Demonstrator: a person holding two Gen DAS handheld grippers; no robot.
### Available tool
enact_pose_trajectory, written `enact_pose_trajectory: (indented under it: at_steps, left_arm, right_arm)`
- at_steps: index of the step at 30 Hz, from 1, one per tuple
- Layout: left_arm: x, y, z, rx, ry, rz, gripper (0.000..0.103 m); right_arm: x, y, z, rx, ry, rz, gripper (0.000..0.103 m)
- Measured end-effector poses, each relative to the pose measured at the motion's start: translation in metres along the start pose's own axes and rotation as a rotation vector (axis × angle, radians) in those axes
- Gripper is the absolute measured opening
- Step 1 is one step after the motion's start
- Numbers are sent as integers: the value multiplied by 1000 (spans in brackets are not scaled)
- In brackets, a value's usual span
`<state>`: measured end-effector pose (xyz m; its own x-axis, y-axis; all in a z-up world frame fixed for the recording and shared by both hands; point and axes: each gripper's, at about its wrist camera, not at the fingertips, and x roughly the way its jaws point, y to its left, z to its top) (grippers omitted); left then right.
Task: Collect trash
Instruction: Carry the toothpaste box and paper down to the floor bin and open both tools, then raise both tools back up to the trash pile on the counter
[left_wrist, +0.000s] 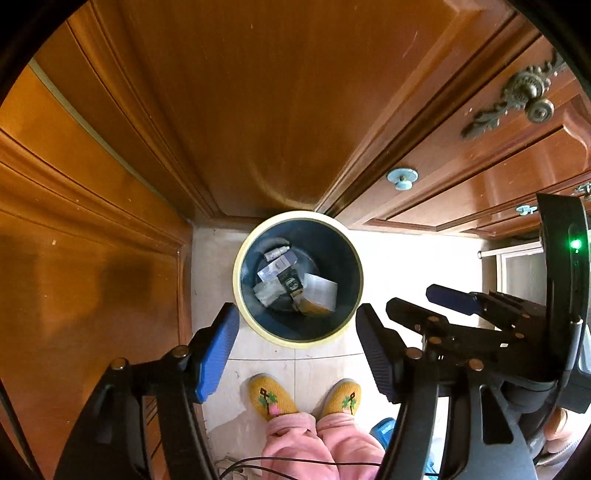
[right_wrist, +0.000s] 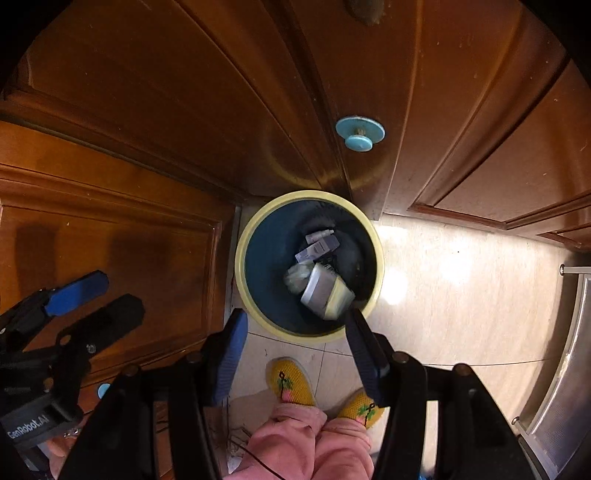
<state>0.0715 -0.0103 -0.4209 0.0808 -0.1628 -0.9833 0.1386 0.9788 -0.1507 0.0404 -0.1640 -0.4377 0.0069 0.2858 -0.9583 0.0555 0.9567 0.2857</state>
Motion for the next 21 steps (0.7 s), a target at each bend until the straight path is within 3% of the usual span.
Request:
enact_pose_trajectory:
  at_steps: [11, 21]
  left_arm:
    - [-51, -8, -3, -9, -15, -10, 68]
    - [-158, -39, -12, 61, -74, -36, 68]
  right_arm:
    - [-49, -7, 0, 65, -13, 29, 56]
    - [-143, 7, -22, 112, -52, 108, 56]
